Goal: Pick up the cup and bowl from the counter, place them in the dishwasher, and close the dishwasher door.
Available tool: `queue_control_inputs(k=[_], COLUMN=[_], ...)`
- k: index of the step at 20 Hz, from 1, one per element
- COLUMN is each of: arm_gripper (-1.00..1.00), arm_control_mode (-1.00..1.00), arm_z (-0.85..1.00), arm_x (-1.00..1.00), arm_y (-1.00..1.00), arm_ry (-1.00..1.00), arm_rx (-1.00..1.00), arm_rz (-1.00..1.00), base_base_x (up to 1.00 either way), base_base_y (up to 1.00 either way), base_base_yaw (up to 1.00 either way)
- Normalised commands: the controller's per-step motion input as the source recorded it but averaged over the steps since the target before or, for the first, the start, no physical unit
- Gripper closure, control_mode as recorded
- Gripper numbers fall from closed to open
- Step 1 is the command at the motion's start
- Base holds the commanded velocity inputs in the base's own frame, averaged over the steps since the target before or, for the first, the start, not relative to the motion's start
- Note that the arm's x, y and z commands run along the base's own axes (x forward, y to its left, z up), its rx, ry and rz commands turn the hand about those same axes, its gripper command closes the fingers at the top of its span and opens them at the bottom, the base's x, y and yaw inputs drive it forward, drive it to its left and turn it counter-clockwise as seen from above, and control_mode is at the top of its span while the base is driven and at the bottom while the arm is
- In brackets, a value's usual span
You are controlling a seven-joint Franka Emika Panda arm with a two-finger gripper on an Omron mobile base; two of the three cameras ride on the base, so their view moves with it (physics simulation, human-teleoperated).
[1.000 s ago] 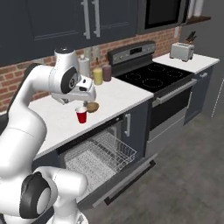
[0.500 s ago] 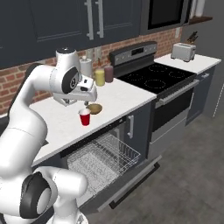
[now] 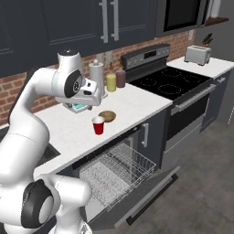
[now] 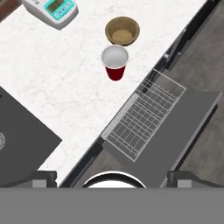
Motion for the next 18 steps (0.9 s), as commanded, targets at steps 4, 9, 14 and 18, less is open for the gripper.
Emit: queue_control_inputs(k=[4, 9, 14, 18], arm_gripper=[-1.0, -1.0, -1.0, -1.0], arm_control_mode=[1.0, -1.0, -1.0, -1.0], arm_z=[0.0, 0.0, 0.0, 0.0], arm_x=[0.0, -0.02, -0.05, 0.04], arm_y=[0.0, 0.03, 0.03, -0.03], arm_ry=[0.0, 0.0, 0.0, 0.0], arm_rx=[0.0, 0.0, 0.0, 0.07], arm_rz=[0.0, 0.0, 0.0, -0.02], base_base_x=[-0.11, -0.1, 0.0, 0.0], base_base_y=[0.33, 0.2, 0.0, 0.0], base_base_yaw=[0.0, -0.01, 0.0, 0.0])
